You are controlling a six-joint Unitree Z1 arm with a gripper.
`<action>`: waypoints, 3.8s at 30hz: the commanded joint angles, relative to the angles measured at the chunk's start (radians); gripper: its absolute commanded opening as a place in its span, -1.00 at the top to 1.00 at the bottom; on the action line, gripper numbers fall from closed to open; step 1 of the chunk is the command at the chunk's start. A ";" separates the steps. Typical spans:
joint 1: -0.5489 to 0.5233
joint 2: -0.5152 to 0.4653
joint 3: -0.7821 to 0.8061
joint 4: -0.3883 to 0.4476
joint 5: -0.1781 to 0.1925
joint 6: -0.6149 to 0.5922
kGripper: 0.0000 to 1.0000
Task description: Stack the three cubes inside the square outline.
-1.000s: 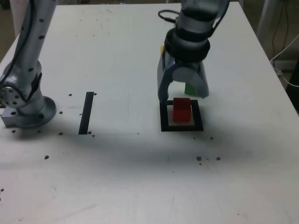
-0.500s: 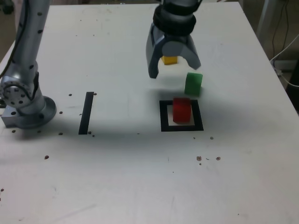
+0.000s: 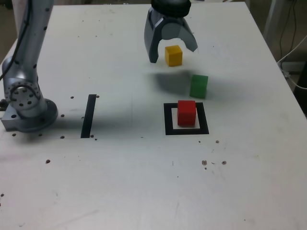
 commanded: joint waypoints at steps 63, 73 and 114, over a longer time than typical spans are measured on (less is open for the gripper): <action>0.126 0.147 -0.219 0.116 -0.061 0.248 0.44; -0.020 0.000 -0.111 0.120 -0.108 0.165 0.44; -0.442 0.035 -0.106 0.109 -0.178 -0.201 0.44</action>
